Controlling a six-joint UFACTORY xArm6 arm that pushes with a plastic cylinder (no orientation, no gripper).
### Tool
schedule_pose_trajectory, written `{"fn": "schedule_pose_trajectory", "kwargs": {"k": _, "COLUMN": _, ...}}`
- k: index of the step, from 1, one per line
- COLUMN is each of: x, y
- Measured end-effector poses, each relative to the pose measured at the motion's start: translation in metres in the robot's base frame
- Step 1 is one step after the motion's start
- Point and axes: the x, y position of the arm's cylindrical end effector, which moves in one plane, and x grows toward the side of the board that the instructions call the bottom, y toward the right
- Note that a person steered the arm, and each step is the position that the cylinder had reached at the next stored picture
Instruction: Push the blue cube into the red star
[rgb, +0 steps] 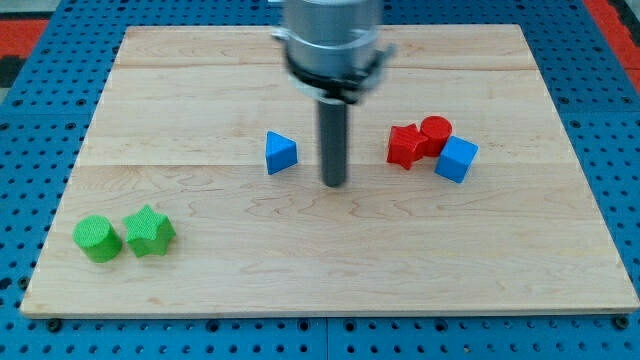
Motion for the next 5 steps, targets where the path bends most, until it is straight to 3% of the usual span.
{"fn": "schedule_pose_trajectory", "kwargs": {"k": 1, "x": 0.033, "y": 0.085}}
{"fn": "schedule_pose_trajectory", "kwargs": {"k": 2, "x": 0.024, "y": 0.187}}
{"fn": "schedule_pose_trajectory", "kwargs": {"k": 3, "x": -0.012, "y": 0.193}}
{"fn": "schedule_pose_trajectory", "kwargs": {"k": 5, "x": -0.03, "y": 0.092}}
